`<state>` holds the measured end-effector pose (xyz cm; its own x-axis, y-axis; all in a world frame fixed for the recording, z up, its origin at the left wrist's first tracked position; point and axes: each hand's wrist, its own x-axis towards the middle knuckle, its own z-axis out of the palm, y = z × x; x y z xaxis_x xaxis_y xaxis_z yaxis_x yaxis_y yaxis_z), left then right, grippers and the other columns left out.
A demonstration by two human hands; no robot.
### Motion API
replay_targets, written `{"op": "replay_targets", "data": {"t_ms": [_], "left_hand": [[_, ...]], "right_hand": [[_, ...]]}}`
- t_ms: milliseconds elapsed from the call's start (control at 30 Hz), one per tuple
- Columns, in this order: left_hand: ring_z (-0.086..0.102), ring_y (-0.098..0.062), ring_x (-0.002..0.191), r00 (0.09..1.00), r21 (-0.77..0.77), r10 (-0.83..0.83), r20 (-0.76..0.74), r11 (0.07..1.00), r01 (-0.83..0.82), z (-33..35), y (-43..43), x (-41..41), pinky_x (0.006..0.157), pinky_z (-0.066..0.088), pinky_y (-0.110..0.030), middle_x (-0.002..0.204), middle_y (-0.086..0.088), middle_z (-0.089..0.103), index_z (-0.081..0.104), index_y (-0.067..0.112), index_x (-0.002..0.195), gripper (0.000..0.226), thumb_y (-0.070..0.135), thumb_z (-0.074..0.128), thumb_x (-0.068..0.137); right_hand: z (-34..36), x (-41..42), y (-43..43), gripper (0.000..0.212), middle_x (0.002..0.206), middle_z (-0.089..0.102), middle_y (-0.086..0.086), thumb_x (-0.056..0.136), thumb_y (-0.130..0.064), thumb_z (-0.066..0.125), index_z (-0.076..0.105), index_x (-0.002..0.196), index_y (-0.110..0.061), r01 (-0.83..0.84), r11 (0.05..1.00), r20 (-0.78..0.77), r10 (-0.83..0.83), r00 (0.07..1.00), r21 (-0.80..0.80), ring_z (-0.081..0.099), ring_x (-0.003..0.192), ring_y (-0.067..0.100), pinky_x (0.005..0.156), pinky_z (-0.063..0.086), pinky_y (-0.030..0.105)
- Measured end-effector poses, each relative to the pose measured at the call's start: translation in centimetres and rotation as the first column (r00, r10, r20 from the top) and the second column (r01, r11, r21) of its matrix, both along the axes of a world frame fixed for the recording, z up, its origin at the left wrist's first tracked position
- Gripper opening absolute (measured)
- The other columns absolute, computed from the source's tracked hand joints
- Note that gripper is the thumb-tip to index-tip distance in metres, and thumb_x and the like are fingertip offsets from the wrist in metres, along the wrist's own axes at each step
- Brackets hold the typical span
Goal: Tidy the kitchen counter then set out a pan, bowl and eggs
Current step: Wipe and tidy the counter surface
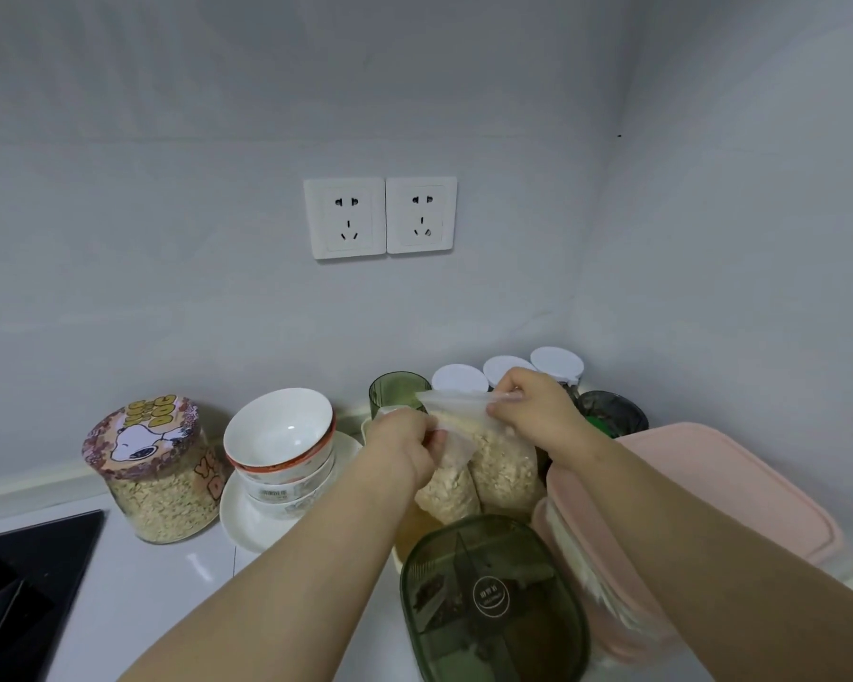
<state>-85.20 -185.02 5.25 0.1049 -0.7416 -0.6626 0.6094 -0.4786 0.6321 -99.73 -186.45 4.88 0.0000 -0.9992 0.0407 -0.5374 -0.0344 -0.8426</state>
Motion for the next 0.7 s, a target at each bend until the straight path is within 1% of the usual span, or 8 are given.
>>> {"op": "replay_targets", "data": {"t_ms": [67, 100, 200, 300, 433, 533, 633, 700], "left_hand": [[0.045, -0.018, 0.068, 1.000, -0.004, 0.009, -0.025, 1.000, -0.009, 0.2, 0.0, 0.3, 0.029, 0.045, -0.019, 0.079, -0.011, 0.044, 0.052, 0.002, 0.109, 0.024, -0.010, 0.051, 0.088], [0.045, -0.017, 0.068, 1.000, -0.008, 0.007, -0.021, 1.000, -0.007, 0.2, 0.0, 0.4, 0.028, 0.044, -0.018, 0.078, -0.011, 0.044, 0.053, 0.002, 0.112, 0.027, -0.010, 0.052, 0.088], [0.048, -0.017, 0.071, 1.000, -0.007, -0.014, 0.025, 1.000, 0.014, -0.3, 0.4, 0.3, 0.033, 0.048, -0.020, 0.080, -0.011, 0.047, 0.053, -0.001, 0.117, 0.033, -0.012, 0.053, 0.085], [0.048, -0.015, 0.072, 0.998, -0.027, -0.059, 0.037, 0.998, 0.060, -0.4, 0.8, -0.3, 0.047, 0.051, -0.023, 0.080, -0.009, 0.048, 0.054, 0.001, 0.095, 0.016, -0.012, 0.052, 0.086], [0.047, -0.014, 0.070, 0.999, -0.132, 0.012, 0.050, 0.991, -0.005, -0.3, 1.0, -0.8, 0.062, 0.049, -0.025, 0.082, -0.007, 0.046, 0.048, 0.011, 0.108, 0.033, -0.014, 0.050, 0.087], [0.048, -0.017, 0.071, 0.998, -0.169, -0.008, 0.058, 0.985, 0.018, -0.3, 1.5, -1.0, 0.071, 0.052, -0.033, 0.088, -0.010, 0.046, 0.044, 0.010, 0.110, 0.034, -0.016, 0.046, 0.088], [0.049, -0.021, 0.071, 0.993, -0.139, -0.091, 0.071, 0.985, 0.100, 0.0, 1.6, -1.3, 0.076, 0.051, -0.041, 0.086, -0.012, 0.046, 0.042, 0.010, 0.128, 0.044, -0.013, 0.042, 0.091], [0.049, -0.020, 0.071, 0.989, -0.136, -0.124, 0.086, 0.981, 0.135, 0.2, 1.5, -1.4, 0.074, 0.051, -0.043, 0.084, -0.011, 0.047, 0.041, 0.009, 0.131, 0.044, -0.010, 0.044, 0.092]], "right_hand": [[0.0, -0.5, 0.4, 0.024, 0.068, 0.053, -0.004, 0.083, -0.002, 0.061, 0.051, 0.065, -0.015, 0.011, 1.000, 0.122, -0.009, 0.992, -0.013, 0.050, 0.063, 0.009, 0.054, 0.041, 0.014], [-0.1, -0.7, 0.5, 0.023, 0.069, 0.053, -0.004, 0.084, -0.003, 0.062, 0.052, 0.067, -0.014, 0.002, 1.000, 0.131, -0.001, 0.991, -0.007, 0.050, 0.063, 0.008, 0.052, 0.040, 0.013], [-0.5, -1.1, 0.4, 0.022, 0.074, 0.054, -0.005, 0.083, -0.006, 0.063, 0.052, 0.067, -0.017, -0.066, 0.997, -0.058, 0.067, 0.996, 0.029, 0.053, 0.078, 0.014, 0.065, 0.040, 0.023], [-0.3, -0.8, 0.0, 0.023, 0.084, 0.053, -0.003, 0.082, -0.008, 0.062, 0.049, 0.068, -0.021, -0.097, 0.993, -0.251, 0.110, 0.962, 0.064, 0.049, 0.084, 0.014, 0.060, 0.034, 0.016], [0.0, -0.8, -0.1, 0.011, 0.082, 0.053, -0.007, 0.085, -0.010, 0.059, 0.053, 0.078, -0.015, -0.078, 0.997, -0.261, 0.070, 0.963, -0.020, 0.048, 0.084, 0.013, 0.058, 0.030, 0.009], [-0.5, -1.1, 0.1, 0.014, 0.075, 0.053, -0.007, 0.086, -0.010, 0.056, 0.052, 0.075, -0.018, -0.023, 0.998, -0.267, 0.005, 0.964, -0.065, 0.051, 0.078, 0.015, 0.059, 0.034, 0.016], [-1.1, -1.0, 0.0, 0.019, 0.079, 0.057, -0.002, 0.087, -0.012, 0.051, 0.049, 0.071, -0.022, 0.005, 0.997, -0.333, -0.029, 0.942, -0.073, 0.053, 0.077, 0.019, 0.062, 0.037, 0.029], [-1.2, -0.9, -0.1, 0.016, 0.082, 0.058, 0.000, 0.089, -0.012, 0.048, 0.054, 0.075, -0.017, 0.006, 0.997, -0.343, -0.030, 0.939, -0.071, 0.053, 0.079, 0.019, 0.065, 0.037, 0.027]]}}
